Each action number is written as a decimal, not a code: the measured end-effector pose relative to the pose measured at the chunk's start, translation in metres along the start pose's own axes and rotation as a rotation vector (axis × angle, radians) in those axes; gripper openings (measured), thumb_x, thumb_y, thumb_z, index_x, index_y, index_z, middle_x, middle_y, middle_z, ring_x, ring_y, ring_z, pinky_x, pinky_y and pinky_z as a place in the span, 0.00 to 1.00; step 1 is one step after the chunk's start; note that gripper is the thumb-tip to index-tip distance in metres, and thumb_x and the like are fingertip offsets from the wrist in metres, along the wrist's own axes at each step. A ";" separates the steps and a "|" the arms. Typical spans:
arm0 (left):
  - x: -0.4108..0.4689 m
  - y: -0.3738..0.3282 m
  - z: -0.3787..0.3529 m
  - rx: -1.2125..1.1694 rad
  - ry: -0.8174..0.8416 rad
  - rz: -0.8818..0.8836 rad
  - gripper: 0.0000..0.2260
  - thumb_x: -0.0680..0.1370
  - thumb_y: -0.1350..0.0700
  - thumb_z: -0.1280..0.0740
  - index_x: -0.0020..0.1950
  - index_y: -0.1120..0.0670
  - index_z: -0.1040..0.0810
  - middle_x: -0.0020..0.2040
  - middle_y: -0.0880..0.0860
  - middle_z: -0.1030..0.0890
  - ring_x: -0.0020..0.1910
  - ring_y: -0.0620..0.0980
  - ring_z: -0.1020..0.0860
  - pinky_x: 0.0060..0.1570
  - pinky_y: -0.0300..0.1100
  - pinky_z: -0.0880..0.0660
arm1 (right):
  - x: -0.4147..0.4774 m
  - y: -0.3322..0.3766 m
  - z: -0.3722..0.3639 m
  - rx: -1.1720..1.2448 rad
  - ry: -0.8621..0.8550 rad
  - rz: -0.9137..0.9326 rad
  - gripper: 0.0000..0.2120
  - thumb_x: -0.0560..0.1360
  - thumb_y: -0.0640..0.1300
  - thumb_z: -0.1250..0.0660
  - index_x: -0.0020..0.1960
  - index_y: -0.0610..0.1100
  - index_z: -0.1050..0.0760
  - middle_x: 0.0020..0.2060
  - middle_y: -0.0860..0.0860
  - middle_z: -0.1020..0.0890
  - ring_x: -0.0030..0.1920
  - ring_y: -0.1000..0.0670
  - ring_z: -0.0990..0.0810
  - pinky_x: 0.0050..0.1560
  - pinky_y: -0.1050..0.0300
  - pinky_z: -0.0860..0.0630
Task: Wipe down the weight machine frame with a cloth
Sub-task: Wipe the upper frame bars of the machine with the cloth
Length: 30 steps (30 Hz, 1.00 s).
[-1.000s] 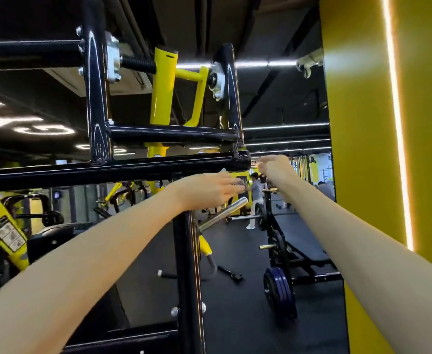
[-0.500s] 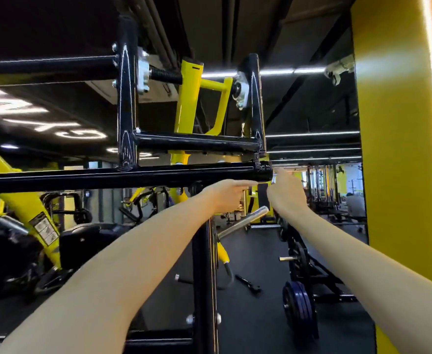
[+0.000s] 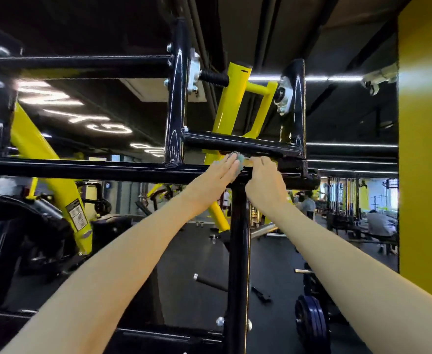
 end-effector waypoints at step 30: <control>-0.064 0.020 -0.045 0.610 0.105 -0.748 0.11 0.67 0.60 0.25 0.49 0.54 0.15 0.59 0.53 0.19 0.65 0.50 0.25 0.71 0.49 0.42 | -0.018 0.069 -0.043 -0.415 0.010 0.139 0.33 0.77 0.38 0.40 0.78 0.37 0.51 0.77 0.39 0.49 0.77 0.42 0.51 0.76 0.48 0.53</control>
Point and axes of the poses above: each hand's wrist, its own x-axis towards the middle knuckle, its own z-axis out of the back of the hand, y = z × x, the point moved 10 cm from there along x, towards the middle knuckle
